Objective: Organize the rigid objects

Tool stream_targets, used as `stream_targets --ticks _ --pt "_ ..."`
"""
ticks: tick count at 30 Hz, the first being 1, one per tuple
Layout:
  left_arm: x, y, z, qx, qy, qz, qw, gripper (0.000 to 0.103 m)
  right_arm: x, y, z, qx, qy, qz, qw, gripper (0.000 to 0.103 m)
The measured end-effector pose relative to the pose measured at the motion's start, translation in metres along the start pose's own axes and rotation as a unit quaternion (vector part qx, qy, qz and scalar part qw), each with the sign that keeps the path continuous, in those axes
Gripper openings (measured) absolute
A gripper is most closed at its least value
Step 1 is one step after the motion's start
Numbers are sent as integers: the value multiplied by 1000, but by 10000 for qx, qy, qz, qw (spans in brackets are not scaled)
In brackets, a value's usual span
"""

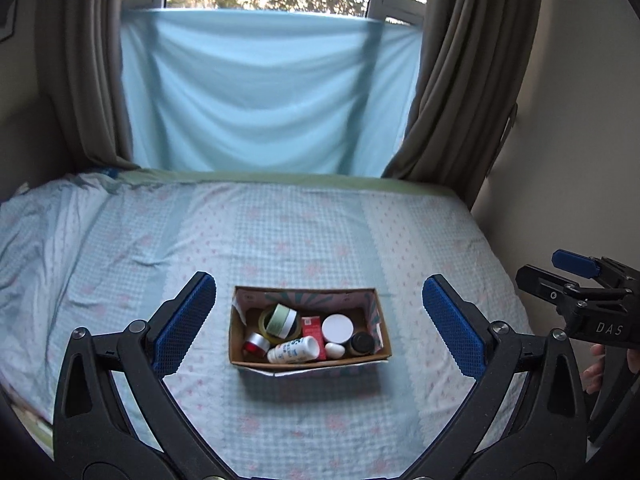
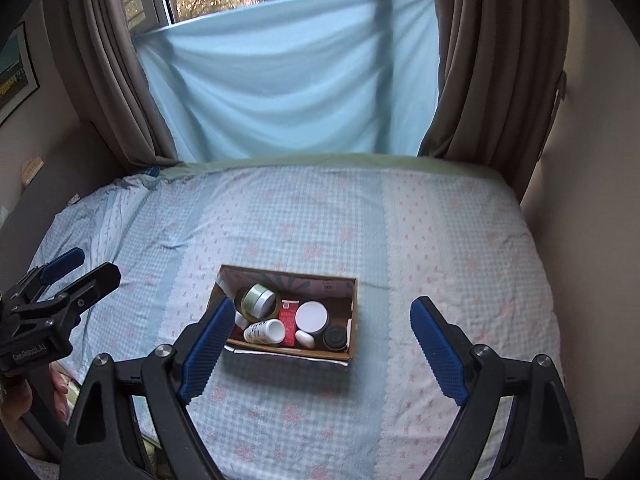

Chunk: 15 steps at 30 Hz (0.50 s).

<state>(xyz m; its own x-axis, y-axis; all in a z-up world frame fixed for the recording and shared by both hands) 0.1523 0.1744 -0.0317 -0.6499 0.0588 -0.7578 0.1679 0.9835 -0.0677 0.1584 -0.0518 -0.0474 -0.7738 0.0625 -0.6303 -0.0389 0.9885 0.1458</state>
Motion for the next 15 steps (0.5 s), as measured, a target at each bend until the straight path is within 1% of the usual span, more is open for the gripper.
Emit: stream_targets --ticks 3,7,10,15 --pt "-2 -20 -24 -124 -291 100 9994 103 0 -5 -31 70 -317 -40 9995 87" --pt "-1 -41 -44 -234 -551 233 9979 103 4 -14 -57 137 -615 34 9980 87" --pt "2 -50 -52 -239 -627 205 9975 103 9 -22 -69 273 -792 41 9965 87" --pt "9 -56 -61 -150 -636 76 9978 103 17 -35 -79 450 -918 97 9947 87"
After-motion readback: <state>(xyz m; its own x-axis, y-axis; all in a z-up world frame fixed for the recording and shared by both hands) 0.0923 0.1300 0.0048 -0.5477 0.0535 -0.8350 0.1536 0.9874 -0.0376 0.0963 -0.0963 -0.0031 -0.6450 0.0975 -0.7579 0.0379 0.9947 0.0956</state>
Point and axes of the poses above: each gripper's, at about its wrist camera, not at the fingertips, and z roughly the way its jaws point, y to its left, x to its underside, the point moved 1 cm from there along z, roughly the way its jaws point, and after that the axes turned 4 degrees about z, right-handed, at the moved point
